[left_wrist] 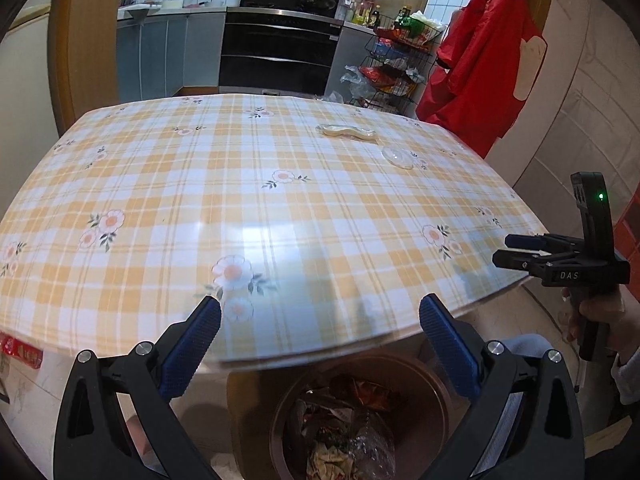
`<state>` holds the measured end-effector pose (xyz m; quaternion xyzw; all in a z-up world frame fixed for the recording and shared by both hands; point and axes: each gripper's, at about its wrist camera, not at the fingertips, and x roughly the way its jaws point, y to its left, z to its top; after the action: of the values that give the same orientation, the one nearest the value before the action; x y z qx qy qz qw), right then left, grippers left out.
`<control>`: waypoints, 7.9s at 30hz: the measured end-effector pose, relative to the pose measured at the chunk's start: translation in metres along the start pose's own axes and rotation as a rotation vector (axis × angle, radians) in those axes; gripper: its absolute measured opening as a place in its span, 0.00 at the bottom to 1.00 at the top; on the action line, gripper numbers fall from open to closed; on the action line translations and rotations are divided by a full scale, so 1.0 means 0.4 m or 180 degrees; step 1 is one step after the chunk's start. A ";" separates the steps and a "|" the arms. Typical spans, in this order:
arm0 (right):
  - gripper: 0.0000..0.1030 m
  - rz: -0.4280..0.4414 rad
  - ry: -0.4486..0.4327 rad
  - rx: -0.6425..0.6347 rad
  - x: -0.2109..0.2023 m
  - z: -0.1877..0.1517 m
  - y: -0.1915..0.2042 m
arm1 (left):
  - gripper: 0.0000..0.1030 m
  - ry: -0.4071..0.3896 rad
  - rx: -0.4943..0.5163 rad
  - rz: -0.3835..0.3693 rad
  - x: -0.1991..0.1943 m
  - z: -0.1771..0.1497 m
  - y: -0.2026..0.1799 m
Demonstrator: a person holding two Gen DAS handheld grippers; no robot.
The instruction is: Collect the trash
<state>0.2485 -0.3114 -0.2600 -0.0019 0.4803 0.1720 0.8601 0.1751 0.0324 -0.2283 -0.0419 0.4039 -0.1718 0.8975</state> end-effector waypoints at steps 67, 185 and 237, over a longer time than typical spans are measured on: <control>0.65 0.0027 -0.0488 0.0694 0.131 0.251 -0.349 | 0.14 0.0796 0.1946 -0.0278 0.841 0.577 -0.135; 0.94 -0.0360 -0.1721 -0.0266 -0.652 -0.044 0.353 | 0.94 -0.1359 0.0517 0.0711 -0.600 0.056 -0.202; 0.94 -0.0457 -0.1638 -0.0165 -0.634 -0.046 0.338 | 0.94 -0.1380 0.0579 0.0765 -0.606 0.058 -0.211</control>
<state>0.0715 -0.2620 -0.0384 -0.0141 0.2399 0.1177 0.9635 0.0201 0.0350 -0.0223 0.0514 0.1872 -0.0866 0.9772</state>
